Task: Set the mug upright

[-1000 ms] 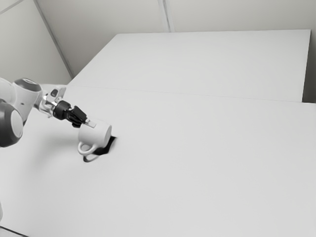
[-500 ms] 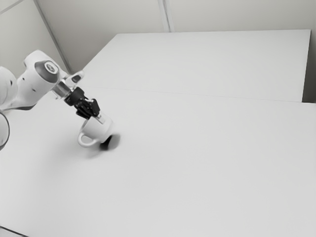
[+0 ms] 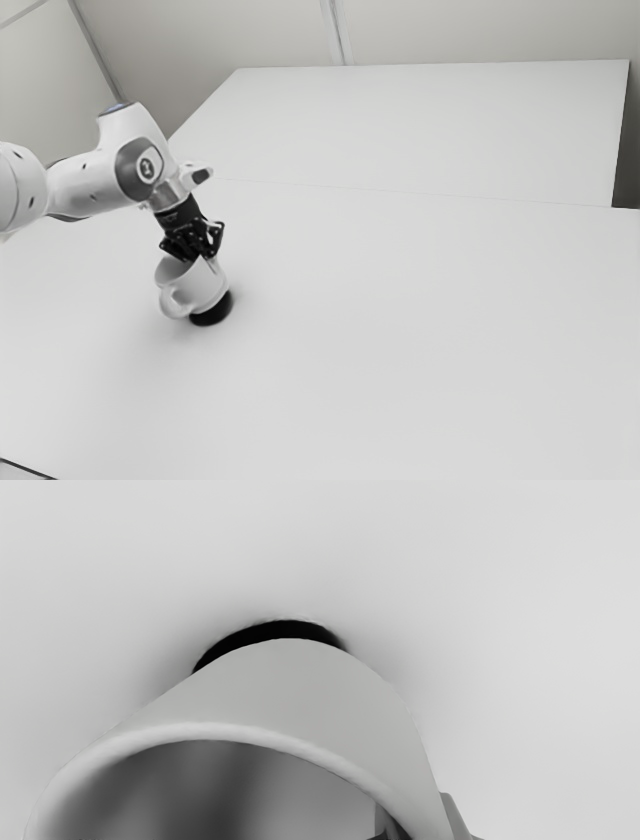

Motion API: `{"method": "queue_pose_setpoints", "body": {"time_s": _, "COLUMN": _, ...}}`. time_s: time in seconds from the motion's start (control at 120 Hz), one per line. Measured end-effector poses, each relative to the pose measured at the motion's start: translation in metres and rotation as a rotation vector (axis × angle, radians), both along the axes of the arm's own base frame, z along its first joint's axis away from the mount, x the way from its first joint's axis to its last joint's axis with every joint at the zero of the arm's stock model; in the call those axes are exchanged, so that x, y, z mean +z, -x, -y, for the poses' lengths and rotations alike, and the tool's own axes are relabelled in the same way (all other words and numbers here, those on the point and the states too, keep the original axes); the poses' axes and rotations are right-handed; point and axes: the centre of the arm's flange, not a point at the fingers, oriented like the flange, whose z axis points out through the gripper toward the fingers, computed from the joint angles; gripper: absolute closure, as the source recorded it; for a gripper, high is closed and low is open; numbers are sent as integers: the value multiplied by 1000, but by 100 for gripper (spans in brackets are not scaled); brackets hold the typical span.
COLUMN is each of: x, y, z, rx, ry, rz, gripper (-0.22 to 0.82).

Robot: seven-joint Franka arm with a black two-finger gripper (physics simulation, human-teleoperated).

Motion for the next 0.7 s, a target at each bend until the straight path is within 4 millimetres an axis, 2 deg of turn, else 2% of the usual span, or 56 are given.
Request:
{"method": "queue_pose_setpoints", "body": {"time_s": 0.292, "x": -14, "y": 9, "z": 14, "rx": 192, "ry": -82, "rz": -73, "gripper": 78}}
{"method": "queue_pose_setpoints", "body": {"time_s": 0.7, "x": -38, "y": 6, "z": 34, "rx": 350, "ry": -163, "rz": -140, "gripper": 78}}
